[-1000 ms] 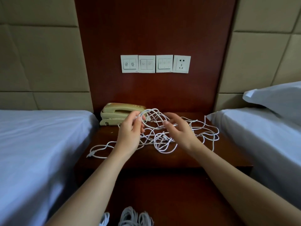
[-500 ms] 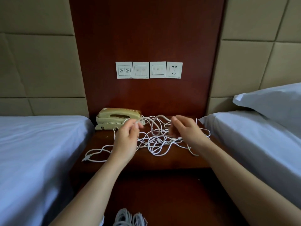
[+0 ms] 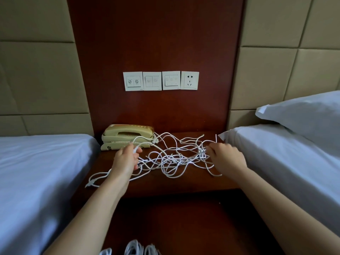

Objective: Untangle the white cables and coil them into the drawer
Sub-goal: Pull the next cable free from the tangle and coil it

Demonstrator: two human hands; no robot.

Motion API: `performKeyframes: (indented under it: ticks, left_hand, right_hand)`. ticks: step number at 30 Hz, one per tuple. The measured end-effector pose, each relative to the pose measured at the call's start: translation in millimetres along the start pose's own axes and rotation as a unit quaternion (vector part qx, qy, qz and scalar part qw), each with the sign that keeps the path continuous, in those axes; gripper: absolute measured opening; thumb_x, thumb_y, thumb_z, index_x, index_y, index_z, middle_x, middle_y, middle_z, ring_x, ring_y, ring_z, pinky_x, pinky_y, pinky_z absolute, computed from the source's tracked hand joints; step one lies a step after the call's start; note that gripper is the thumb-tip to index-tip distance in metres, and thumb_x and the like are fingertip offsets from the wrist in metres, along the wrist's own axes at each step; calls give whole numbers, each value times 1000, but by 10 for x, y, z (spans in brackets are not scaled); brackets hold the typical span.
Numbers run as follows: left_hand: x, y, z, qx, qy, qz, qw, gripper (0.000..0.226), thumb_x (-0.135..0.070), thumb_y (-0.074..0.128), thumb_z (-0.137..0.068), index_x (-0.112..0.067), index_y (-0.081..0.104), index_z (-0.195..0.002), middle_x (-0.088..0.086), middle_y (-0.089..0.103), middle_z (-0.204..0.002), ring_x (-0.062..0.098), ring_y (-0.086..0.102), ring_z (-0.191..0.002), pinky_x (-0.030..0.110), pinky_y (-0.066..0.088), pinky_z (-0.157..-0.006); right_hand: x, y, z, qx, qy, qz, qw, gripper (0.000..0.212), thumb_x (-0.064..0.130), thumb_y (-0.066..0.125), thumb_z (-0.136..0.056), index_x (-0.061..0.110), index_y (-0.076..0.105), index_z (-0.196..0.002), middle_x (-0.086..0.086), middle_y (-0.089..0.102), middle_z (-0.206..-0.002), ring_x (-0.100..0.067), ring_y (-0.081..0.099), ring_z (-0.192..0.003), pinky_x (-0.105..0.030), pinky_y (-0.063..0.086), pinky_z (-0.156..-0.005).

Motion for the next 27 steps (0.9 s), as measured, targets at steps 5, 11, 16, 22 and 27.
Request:
performKeyframes:
  ticks: [5, 11, 16, 22, 27]
  left_hand:
    - [-68, 235, 191, 96, 51, -40, 993, 33, -17, 34, -102, -12, 51, -74, -2, 33, -61, 12, 30, -55, 24, 28, -54]
    - [-149, 372, 326, 156, 100, -64, 981, 30, -14, 33, -102, -16, 54, -80, -7, 44, -67, 7, 38, -59, 16, 33, -54]
    - [-182, 346, 332, 133, 110, -45, 984, 32, -15, 32, -102, -16, 54, -78, -6, 44, -67, 8, 38, -59, 20, 33, -56]
    - [-176, 326, 335, 163, 97, -74, 979, 34, -9, 32, -100, -15, 50, -72, -4, 48, -62, 11, 46, -62, 24, 35, -60]
    - [-123, 499, 563, 319, -46, 25, 946, 33, -2, 24, -89, -7, 43, -64, 3, 44, -50, 15, 42, -51, 24, 37, -54]
  right_hand:
    - [87, 302, 65, 179, -26, 55, 982, 29, 30, 39, -96, 18, 64, -104, -5, 64, -107, -28, 59, -99, -39, 50, -81]
    - [639, 59, 132, 95, -187, -114, 971, 31, 21, 47, -96, 17, 60, -124, -4, 53, -127, -23, 43, -123, -38, 36, -103]
    - [960, -16, 353, 193, -192, -369, 889, 31, 23, 45, -99, 6, 69, -86, -15, 67, -89, -21, 61, -84, -30, 46, -79]
    - [928, -212, 279, 36, -223, -322, 919, 29, 18, 47, -98, 11, 55, -71, -8, 51, -57, -15, 43, -51, -34, 36, -54]
    - [975, -299, 296, -13, -255, -305, 917, 31, 23, 50, -97, 3, 57, -74, -14, 55, -64, -28, 49, -61, -40, 38, -60]
Point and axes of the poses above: each hand's wrist, its own z-axis away from the middle knuckle, its own y-axis out of the palm, x = y × z, the point moved 7 cm from there along -z, towards the middle knuckle
